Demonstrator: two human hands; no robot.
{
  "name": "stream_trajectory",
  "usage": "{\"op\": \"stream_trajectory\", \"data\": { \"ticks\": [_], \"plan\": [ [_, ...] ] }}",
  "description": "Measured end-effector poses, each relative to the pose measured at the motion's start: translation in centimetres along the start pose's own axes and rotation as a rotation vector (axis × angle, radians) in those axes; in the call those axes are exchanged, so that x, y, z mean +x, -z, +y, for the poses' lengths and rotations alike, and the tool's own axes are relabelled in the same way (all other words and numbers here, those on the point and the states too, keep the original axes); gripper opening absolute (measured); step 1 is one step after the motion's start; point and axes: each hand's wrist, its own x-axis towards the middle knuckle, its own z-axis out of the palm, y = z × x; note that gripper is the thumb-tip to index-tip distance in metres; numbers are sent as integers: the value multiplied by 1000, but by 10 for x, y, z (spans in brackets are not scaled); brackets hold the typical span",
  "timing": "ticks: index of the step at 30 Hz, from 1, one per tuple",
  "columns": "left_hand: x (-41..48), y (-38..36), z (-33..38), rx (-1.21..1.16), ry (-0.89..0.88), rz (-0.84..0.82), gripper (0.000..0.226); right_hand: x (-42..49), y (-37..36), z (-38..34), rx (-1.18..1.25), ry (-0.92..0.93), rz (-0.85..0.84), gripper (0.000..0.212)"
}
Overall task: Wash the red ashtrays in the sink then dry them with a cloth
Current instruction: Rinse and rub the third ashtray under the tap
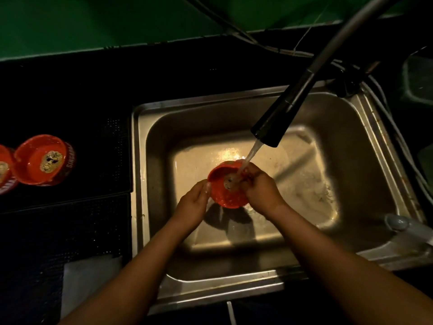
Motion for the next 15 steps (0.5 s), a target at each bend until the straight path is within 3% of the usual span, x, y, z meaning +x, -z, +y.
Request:
{"op": "stream_trajectory", "data": {
  "ticks": [2, 4, 6, 12, 15],
  "plan": [
    [5, -3, 10, -206, 77, 25, 46, -8, -2, -7, -117, 151, -27, 47],
    [10, -1, 20, -269, 103, 11, 46, -14, 0, -6, -251, 273, -43, 49],
    [14, 1, 32, -263, 91, -29, 44, -17, 0, -5, -169, 273, -25, 54],
    [21, -15, 76, -238, -133, -150, 32, -19, -10, 12, 797, -201, 56, 38],
    [26, -27, 90, -191, -210, -221, 26, -25, -8, 9, 989, -417, -61, 24]
  ]
}}
